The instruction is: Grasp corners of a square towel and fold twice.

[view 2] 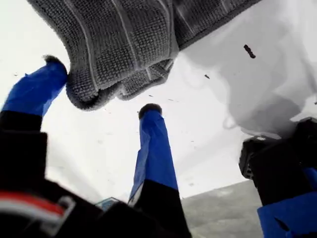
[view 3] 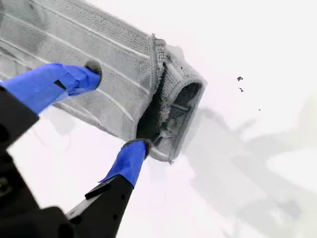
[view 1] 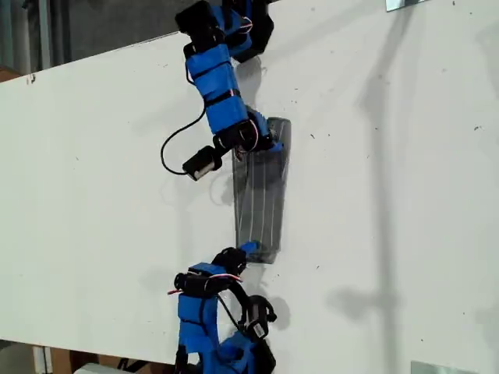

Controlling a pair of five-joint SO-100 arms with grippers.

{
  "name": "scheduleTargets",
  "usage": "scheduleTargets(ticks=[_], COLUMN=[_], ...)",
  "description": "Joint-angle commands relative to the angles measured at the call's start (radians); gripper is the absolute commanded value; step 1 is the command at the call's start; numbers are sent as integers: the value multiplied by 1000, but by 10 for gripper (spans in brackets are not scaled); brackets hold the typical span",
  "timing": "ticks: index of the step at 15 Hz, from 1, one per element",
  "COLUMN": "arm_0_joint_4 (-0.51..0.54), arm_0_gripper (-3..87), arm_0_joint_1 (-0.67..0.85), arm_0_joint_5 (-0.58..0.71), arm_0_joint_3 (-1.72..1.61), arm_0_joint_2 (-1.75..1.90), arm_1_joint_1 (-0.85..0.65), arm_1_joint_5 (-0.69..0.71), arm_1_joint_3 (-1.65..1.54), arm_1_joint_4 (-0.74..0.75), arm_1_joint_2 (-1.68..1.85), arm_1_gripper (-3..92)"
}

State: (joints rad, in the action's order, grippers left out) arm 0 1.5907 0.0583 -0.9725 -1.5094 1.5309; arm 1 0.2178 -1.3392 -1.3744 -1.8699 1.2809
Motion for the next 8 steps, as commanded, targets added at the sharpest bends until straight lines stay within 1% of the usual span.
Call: scheduleTargets(ticks=[1,2,4,6,8], arm_0_joint_4=[-6,-26,-60,-97,-127], arm_0_gripper=[272,272,272,270,267], arm_0_joint_1=[29,28,9,-14,-17], arm_0_joint_5=[-17,-31,-60,-84,-95], arm_0_joint_3=[-106,-166,-244,-308,-360], arm_0_joint_2=[213,265,325,382,423], arm_1_joint_1=[-101,-147,-224,-241,-241], arm_1_joint_5=[81,114,173,175,146], arm_1_joint_3=[-126,-156,-224,-331,-477], arm_1_joint_4=[87,101,164,250,357], arm_1_joint_2=[109,123,181,183,164], arm_1_gripper=[392,423,434,410,380])
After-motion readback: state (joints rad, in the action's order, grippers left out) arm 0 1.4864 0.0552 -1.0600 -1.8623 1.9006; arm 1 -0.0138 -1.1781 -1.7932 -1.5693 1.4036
